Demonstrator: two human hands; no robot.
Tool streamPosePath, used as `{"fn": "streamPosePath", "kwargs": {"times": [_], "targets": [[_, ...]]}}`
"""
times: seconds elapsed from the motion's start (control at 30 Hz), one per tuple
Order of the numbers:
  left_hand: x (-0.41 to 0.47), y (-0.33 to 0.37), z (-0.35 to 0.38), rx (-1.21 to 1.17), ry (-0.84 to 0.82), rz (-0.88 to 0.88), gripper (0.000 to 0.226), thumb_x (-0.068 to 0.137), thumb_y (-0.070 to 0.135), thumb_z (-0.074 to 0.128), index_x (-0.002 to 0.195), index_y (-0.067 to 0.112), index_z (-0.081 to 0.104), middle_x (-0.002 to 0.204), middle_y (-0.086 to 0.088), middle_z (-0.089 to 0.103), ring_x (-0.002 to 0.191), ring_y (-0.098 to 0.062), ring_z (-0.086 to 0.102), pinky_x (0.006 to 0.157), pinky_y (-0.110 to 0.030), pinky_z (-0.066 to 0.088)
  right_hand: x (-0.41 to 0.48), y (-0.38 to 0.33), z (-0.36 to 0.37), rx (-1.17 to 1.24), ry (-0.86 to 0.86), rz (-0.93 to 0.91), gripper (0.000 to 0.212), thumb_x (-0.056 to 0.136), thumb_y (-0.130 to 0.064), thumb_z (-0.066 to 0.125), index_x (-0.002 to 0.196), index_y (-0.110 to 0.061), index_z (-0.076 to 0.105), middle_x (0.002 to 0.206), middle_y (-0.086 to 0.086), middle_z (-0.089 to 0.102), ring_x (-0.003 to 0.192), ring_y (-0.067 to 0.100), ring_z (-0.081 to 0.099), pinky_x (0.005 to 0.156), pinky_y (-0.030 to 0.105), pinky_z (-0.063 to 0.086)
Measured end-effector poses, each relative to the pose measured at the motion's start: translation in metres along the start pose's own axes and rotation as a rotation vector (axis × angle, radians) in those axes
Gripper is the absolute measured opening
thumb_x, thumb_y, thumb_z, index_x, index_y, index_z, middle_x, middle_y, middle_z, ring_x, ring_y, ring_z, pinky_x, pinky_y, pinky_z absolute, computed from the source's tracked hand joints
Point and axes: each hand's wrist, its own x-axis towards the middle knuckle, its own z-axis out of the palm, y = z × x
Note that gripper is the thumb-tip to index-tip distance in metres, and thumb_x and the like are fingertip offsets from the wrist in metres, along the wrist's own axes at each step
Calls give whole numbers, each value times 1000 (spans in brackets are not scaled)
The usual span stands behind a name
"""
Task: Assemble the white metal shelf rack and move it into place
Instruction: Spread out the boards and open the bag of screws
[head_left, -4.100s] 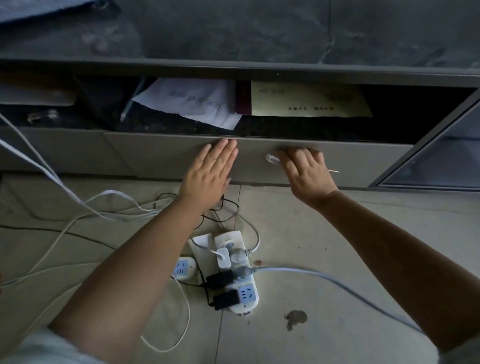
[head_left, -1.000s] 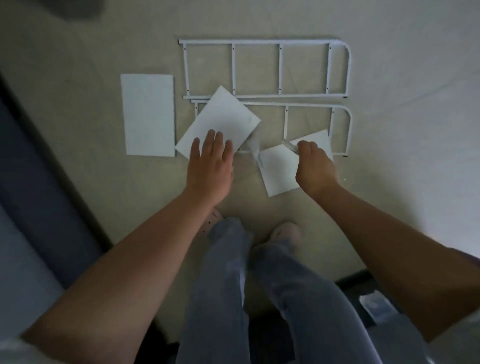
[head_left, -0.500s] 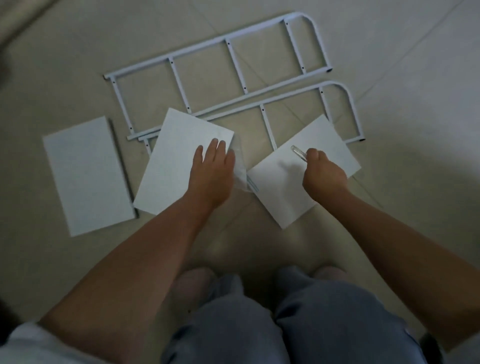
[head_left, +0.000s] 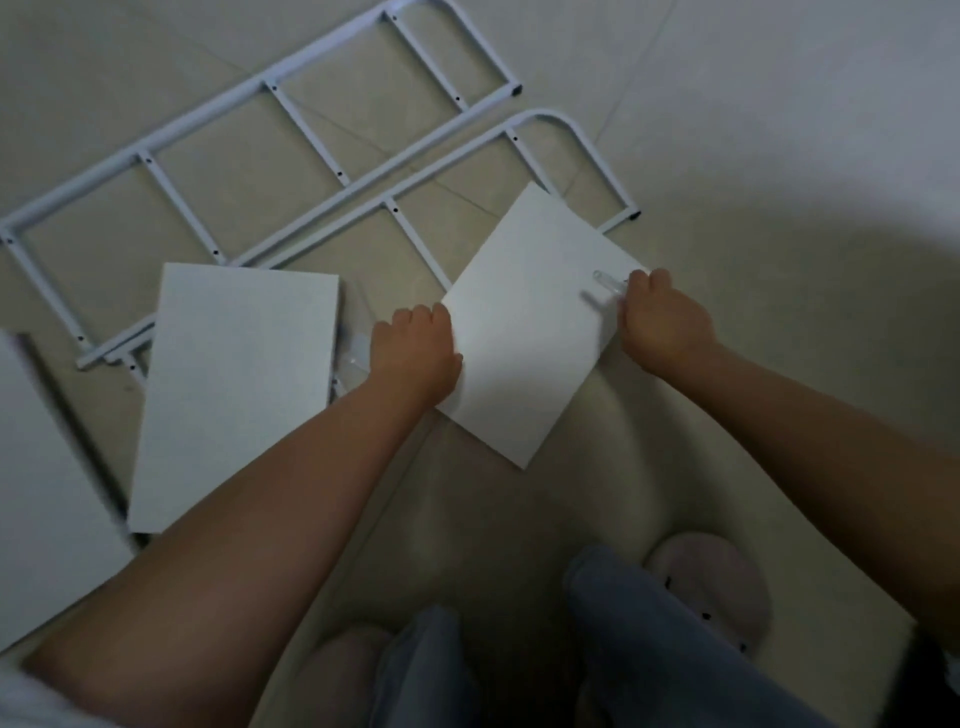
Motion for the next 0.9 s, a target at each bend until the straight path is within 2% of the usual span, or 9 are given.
{"fn": "streamPosePath", "kwargs": {"times": [0.13,0.27,0.47,0.6,0.67,0.8,0.87,0.9], "targets": [[-3,-5,11,79,-100,12,33,94,22,40,124,7,42,125,-12,49,114,-28,46,91,-36,36,10,25,14,162,-4,252,43,95,-7,33,134,9,26,132,27,34,106,41,51,82,42,42],[-8,-10,10,118,-97,79,33,94,22,39,125,10,40,125,-11,47,115,-27,44,90,-36,37,31,38,22,252,-41,342,52,95,-4,33,141,9,15,144,26,21,124,40,39,101,43,35],[-3,0,10,125,-37,146,33,95,24,38,125,12,39,130,-9,43,118,-26,41,93,-36,35,70,45,29,297,79,412,43,96,-8,34,137,4,28,136,25,32,121,40,38,98,44,35],[3,13,12,145,-49,129,31,93,20,41,123,12,45,127,-8,44,116,-25,42,94,-36,35,74,58,35,173,20,363,45,99,-15,29,142,-7,22,136,25,31,122,39,35,97,48,33],[5,19,13,137,-49,100,31,92,19,40,122,11,47,126,-8,45,116,-25,43,94,-36,35,74,66,34,135,15,311,45,99,-16,28,142,-6,22,134,27,33,120,40,36,96,49,33],[16,18,14,123,-12,112,29,92,15,38,117,10,51,122,-10,46,112,-26,44,91,-36,36,78,68,26,-3,-2,233,56,91,-13,43,142,-3,21,131,28,36,116,42,39,94,48,35],[21,13,12,78,13,111,29,93,16,37,118,9,51,123,-10,47,113,-27,43,92,-36,35,79,59,17,-45,52,206,52,87,-14,46,136,0,31,126,27,41,113,40,43,91,46,37],[23,10,11,50,27,103,29,93,17,37,118,9,50,123,-10,47,114,-27,43,92,-35,35,79,51,14,-54,117,161,45,86,-13,39,128,3,40,119,28,46,108,40,46,88,46,39]]}}
